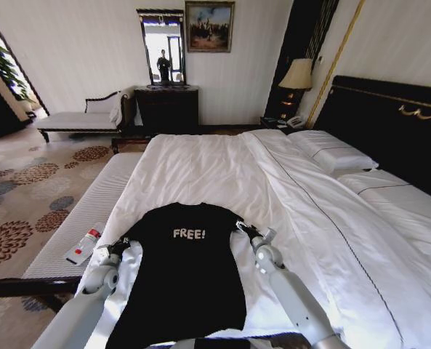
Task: Fold the clothes on the bed.
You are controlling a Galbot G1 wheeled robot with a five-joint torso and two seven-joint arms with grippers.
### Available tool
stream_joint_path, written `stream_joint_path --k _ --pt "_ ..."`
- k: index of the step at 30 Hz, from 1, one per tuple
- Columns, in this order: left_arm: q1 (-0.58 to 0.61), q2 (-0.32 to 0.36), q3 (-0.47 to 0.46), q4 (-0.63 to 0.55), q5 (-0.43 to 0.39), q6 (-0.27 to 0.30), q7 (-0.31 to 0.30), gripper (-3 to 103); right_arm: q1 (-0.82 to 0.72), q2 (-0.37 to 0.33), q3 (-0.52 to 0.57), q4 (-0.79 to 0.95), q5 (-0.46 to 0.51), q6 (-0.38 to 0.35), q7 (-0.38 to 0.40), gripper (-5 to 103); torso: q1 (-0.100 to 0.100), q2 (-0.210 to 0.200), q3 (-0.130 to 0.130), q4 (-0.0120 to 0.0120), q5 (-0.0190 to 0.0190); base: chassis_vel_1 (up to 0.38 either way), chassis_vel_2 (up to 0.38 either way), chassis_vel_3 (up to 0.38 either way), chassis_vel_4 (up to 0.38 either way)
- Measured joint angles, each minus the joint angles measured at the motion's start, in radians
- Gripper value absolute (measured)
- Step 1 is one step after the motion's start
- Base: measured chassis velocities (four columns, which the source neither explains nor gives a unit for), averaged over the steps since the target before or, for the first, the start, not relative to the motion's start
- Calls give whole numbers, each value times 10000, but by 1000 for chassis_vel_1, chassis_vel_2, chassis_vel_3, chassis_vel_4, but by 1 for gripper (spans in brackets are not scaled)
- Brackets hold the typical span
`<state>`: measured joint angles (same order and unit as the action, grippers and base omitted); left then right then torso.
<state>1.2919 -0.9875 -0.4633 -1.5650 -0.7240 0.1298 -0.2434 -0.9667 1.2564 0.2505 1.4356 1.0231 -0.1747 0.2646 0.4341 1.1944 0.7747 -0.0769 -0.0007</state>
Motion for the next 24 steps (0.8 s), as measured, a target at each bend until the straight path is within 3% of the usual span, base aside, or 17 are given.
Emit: stream_joint_path --k 2,4,5,6,8,13,14,15,18,24 --pt "296 15 -185 -133 38 -1 7 38 14 32 0 -71 45 -36 -48 100 0 0 0 -1 0 0 0 0 0" --pt "387 16 -260 -172 51 -2 9 38 25 42 0 -90 55 -45 -52 100 0 0 0 -1 0 0 0 0 0" --pt "568 5 -424 -248 67 -11 10 49 61 63 -2 -158 68 -64 -51 101 1 0 0 -1 1 0 0 0 0" --pt "660 -9 -511 -296 70 -15 9 49 84 70 -4 -213 72 -66 -41 97 0 0 -1 -2 0 0 0 0 0" --pt "883 -46 -710 -435 71 -21 10 60 128 82 0 -290 168 -76 1 87 1 0 0 -1 0 0 0 0 0" --pt "1297 -134 -1043 -755 72 -26 12 71 182 103 31 -377 355 -96 53 76 1 0 0 1 0 0 0 0 0" --pt "1675 -239 -1332 -1156 103 -32 30 81 198 93 21 -413 397 -103 48 71 1 0 0 0 1 0 0 0 0" --pt "1812 -286 -1437 -1305 134 -38 40 81 213 87 6 -433 404 -107 49 65 0 0 0 0 0 0 0 0 0" --pt "2279 -471 -1776 -1873 242 -66 70 97 297 101 -19 -530 411 -104 55 48 0 0 -1 0 1 0 0 0 0" --pt "2868 -698 -2164 -2422 505 -211 225 100 324 87 -46 -567 380 -67 69 33 0 0 0 -1 2 0 0 0 0"
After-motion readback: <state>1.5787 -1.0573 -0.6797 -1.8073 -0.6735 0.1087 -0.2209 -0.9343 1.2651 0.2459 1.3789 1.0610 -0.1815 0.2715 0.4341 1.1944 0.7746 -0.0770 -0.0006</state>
